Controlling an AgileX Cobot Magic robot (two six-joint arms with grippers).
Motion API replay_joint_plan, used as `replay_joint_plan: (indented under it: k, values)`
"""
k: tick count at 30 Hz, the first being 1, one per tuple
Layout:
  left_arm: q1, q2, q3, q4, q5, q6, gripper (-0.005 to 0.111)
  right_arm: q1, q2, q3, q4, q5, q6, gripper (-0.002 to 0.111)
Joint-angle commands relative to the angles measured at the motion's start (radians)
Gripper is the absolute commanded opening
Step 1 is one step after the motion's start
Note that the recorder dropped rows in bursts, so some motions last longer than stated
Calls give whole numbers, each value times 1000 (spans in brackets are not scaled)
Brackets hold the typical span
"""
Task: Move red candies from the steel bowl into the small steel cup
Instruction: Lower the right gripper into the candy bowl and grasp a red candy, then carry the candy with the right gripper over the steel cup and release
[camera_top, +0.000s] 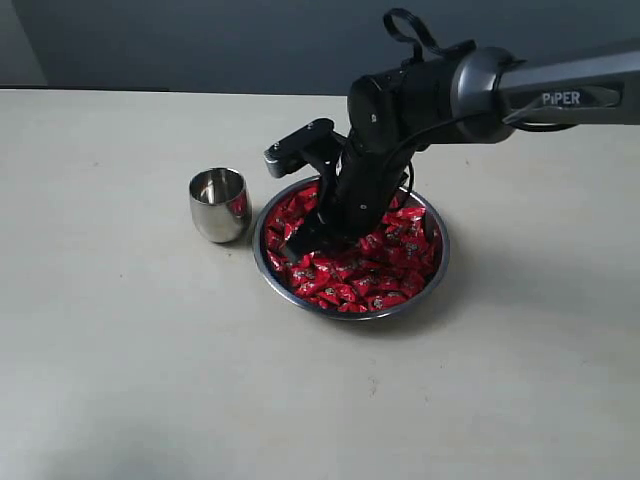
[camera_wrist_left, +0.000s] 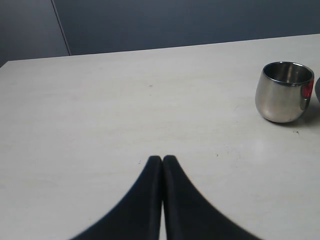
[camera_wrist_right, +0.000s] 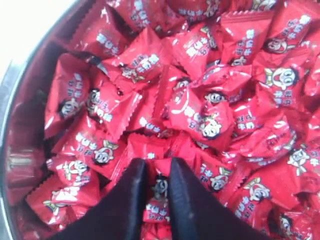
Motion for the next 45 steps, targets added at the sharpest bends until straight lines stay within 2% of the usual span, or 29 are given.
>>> replay_joint_plan:
  k: [1,19,24,28,39,45]
  values:
    - [-5,-5,-8,2,-7,-3,0,2,-4,-9,-10,11,9,-1]
    - [-5,-5,-8,2,-5,-3,0,6,-90,-133,14,65,9,-1]
    - [-5,-5,-8,2,-5,-3,0,7,-88,-201,158,32,-68,-1]
    - [-5,-5,-8,2,-5,-3,0,14,-45,-284,271,30,-166,-1]
    - [-5,-5,-8,2,-5,-3,0,50,161,-550,269,97,-184,-1]
    - [-5,-5,-8,2,-5,-3,0,64,228,-592,257,110,-184,-1]
